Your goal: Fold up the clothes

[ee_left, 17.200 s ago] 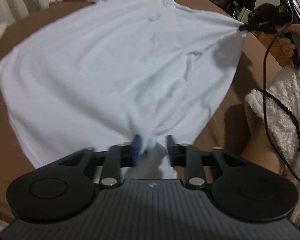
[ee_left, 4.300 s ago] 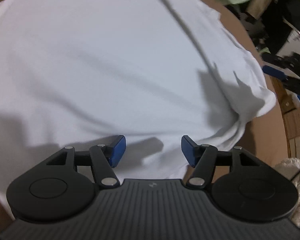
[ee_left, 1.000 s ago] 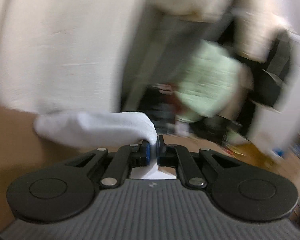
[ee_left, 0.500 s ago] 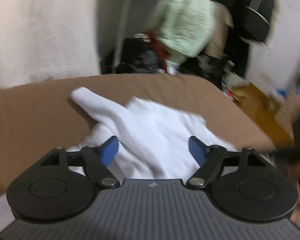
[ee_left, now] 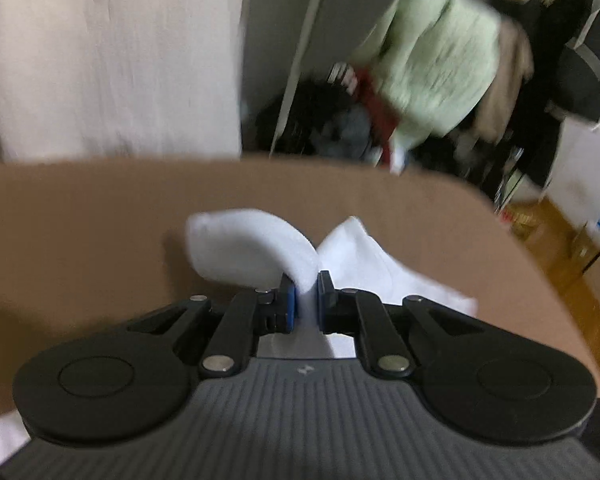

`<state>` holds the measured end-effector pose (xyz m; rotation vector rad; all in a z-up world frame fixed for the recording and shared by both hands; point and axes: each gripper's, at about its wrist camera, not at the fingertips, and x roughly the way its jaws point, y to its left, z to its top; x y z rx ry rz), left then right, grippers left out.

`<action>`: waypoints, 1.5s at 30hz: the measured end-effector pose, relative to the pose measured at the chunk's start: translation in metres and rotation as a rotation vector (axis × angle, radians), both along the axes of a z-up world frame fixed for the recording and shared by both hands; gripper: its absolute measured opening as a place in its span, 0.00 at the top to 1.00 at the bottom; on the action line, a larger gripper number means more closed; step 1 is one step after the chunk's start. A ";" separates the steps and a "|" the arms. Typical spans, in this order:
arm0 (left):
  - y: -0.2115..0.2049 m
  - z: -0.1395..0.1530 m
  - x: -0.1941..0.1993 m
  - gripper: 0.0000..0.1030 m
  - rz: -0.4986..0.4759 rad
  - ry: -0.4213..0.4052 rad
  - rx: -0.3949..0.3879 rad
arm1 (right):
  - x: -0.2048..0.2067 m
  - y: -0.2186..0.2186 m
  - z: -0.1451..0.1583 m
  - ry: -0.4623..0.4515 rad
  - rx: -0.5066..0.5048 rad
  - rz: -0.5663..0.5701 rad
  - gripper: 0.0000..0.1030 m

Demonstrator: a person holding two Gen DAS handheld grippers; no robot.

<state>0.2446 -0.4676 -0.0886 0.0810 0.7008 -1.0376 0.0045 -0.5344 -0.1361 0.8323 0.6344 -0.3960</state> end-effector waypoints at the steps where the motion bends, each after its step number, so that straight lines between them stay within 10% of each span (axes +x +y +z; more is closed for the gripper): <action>1: 0.012 0.008 -0.016 0.88 0.005 -0.026 -0.019 | -0.001 -0.001 0.002 0.001 0.003 -0.011 0.53; 5: 0.048 0.029 -0.067 0.75 0.040 -0.099 -0.075 | -0.010 -0.001 0.009 0.010 0.009 -0.039 0.53; 8: 0.054 0.024 -0.079 0.87 0.026 -0.083 -0.081 | -0.013 0.001 0.010 0.001 0.039 -0.036 0.53; 15: 0.110 0.002 -0.124 0.96 0.040 0.183 -0.204 | -0.034 0.009 0.013 0.015 0.107 -0.056 0.47; 19: 0.129 -0.035 -0.160 0.94 0.053 0.338 -0.094 | -0.059 0.007 0.014 -0.028 0.219 -0.081 0.45; 28: 0.174 -0.056 -0.204 0.64 0.108 0.351 -0.023 | -0.078 0.050 -0.008 -0.011 0.365 -0.042 0.43; 36: 0.208 -0.028 -0.199 0.43 0.260 0.181 -0.099 | -0.079 0.083 -0.015 -0.013 0.400 -0.041 0.43; 41: 0.197 -0.025 -0.161 0.43 0.307 0.200 -0.117 | -0.088 0.085 -0.024 -0.043 0.403 -0.115 0.87; 45: 0.162 -0.029 -0.146 0.36 0.251 0.192 -0.059 | -0.092 0.081 -0.020 -0.045 0.362 -0.130 0.94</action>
